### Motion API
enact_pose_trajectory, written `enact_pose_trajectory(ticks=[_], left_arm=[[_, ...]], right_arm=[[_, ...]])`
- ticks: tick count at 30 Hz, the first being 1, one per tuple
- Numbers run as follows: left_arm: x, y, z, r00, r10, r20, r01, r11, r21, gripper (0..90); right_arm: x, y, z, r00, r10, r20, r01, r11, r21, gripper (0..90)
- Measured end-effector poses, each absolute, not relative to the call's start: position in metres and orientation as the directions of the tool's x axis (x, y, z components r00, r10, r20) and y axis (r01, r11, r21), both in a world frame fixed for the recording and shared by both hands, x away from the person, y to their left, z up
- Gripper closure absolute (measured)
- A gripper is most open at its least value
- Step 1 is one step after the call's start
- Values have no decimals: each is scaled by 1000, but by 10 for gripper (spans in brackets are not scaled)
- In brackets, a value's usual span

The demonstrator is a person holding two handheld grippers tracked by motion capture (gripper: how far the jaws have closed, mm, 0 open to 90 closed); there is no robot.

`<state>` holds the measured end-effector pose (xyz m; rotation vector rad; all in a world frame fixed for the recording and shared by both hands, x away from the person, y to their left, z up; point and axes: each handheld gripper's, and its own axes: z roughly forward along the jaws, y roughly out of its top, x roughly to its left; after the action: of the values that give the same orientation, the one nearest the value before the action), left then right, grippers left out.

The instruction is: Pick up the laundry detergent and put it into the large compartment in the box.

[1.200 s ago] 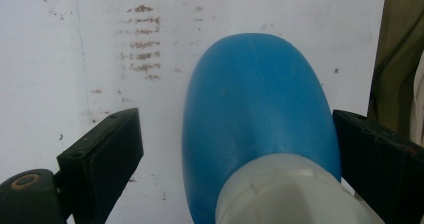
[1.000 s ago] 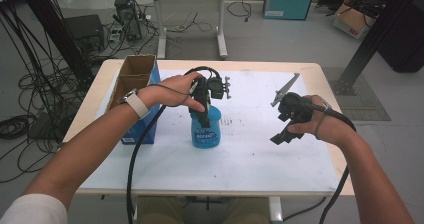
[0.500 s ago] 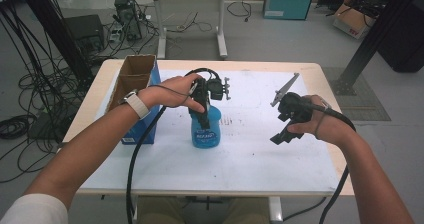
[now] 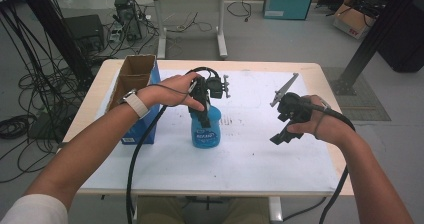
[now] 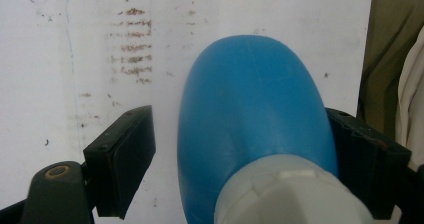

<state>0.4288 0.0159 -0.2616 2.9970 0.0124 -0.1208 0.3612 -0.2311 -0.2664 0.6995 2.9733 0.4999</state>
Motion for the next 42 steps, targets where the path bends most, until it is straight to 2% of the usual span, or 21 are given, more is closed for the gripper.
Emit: enact_pose_trajectory(ticks=[16, 33, 42], left_arm=[[428, 15, -263, 997, -5, -80, 6, -990, 139, 204], [429, 14, -263, 994, -18, -109, -4, -991, 130, 347], [428, 16, -261, 997, -13, -82, -1, -991, 137, 369]], right_arm=[[362, -231, -267, -896, 444, 31, 430, 845, 318, 127], [362, -233, -269, -894, 447, 32, 434, 845, 314, 127], [362, -233, -269, -893, 448, 32, 435, 845, 312, 127]])
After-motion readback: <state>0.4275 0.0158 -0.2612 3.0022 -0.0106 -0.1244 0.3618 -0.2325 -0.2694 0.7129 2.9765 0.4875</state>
